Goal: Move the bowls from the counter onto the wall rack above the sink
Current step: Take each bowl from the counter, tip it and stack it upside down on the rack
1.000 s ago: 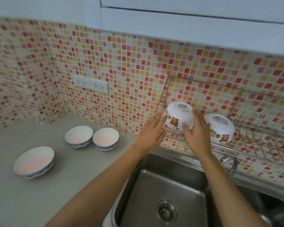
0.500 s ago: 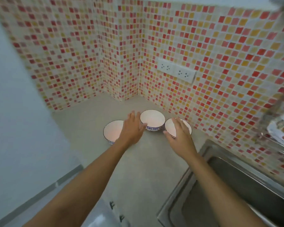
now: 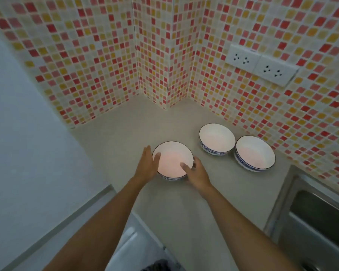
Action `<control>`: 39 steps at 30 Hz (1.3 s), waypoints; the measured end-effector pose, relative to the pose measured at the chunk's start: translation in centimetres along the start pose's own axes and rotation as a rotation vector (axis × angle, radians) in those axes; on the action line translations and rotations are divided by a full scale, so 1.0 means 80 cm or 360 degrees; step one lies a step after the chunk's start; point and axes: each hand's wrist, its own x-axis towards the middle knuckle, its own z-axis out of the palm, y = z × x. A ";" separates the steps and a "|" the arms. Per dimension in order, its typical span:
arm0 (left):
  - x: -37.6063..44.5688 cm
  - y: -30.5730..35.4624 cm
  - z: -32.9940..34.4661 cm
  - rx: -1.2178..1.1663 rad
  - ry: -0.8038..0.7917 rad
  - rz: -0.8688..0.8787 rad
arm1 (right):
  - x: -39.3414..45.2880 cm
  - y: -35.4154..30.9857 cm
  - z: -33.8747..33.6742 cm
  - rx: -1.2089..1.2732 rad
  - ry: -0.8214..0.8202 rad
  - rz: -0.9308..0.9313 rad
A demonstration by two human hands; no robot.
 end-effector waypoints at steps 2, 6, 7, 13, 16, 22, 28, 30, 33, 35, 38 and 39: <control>0.001 0.001 0.008 -0.0173 0.0023 -0.0032 | -0.001 0.006 0.010 0.0212 -0.0012 0.0127; -0.002 0.007 0.024 -0.0346 0.0141 -0.0030 | -0.002 0.005 0.017 0.0584 -0.0023 0.0318; -0.002 0.008 0.027 -0.0352 0.0167 -0.0040 | -0.002 0.003 0.016 0.0629 -0.0020 0.0337; -0.005 0.014 0.032 -0.0204 0.0071 -0.0008 | -0.016 0.008 0.002 0.0707 0.0038 0.0365; -0.015 0.023 0.044 -0.0133 -0.0021 0.0076 | -0.032 0.022 -0.016 0.0733 0.0093 0.0367; -0.061 0.083 0.084 -0.0147 -0.0211 0.0345 | -0.083 0.053 -0.089 0.0878 0.0232 0.0394; -0.131 0.155 0.166 -0.0126 -0.0503 0.0647 | -0.148 0.119 -0.197 0.1240 0.0299 0.0568; -0.161 0.176 0.200 -0.0147 -0.0628 0.0724 | -0.181 0.145 -0.236 0.1324 0.0283 0.0573; -0.207 0.200 0.250 -0.0240 -0.0759 0.0823 | -0.233 0.175 -0.290 0.1352 0.0295 0.0534; -0.238 0.211 0.282 -0.0303 -0.0859 0.0848 | -0.265 0.197 -0.321 0.1407 0.0337 0.0521; -0.281 0.231 0.327 -0.0281 -0.0932 0.0878 | -0.305 0.232 -0.358 0.1511 0.0443 0.0533; -0.294 0.236 0.339 -0.0261 -0.0922 0.0911 | -0.316 0.243 -0.368 0.1539 0.0484 0.0537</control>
